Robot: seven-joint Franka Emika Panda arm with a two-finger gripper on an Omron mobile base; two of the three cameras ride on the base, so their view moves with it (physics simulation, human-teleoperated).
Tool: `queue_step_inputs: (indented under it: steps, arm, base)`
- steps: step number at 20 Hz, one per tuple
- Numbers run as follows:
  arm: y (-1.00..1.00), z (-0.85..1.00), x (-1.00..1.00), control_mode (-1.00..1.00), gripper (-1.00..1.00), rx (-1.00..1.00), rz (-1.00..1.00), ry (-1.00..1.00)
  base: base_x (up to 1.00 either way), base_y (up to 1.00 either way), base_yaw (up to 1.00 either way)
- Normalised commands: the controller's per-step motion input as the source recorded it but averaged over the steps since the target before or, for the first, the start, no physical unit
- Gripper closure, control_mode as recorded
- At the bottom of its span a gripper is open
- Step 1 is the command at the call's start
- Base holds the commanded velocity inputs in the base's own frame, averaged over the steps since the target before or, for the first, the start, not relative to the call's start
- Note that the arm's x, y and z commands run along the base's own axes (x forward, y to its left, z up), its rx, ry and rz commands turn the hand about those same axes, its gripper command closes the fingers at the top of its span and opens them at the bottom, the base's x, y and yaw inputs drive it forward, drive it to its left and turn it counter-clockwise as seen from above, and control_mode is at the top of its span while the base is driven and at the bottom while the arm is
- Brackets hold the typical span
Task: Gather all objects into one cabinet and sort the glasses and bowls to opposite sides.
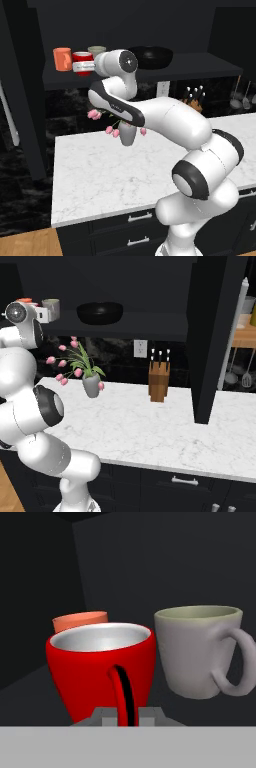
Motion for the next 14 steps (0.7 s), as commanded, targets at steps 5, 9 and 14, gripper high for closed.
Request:
queue_step_inputs:
  steps: [5, 9, 14]
  arm:
    - [0.0, 0.0, 0.0, -1.0, -1.0, 0.0, 0.0, 0.0]
    - [0.0, 0.0, 0.0, -1.0, -1.0, 0.0, 0.0, 0.0]
    - [0.0, 0.0, 0.0, -1.0, -1.0, 0.0, 0.0, 0.0]
  base:
    - [0.0, 0.0, 0.0]
    - [0.0, 0.0, 0.0]
    - [0.0, 0.0, 0.0]
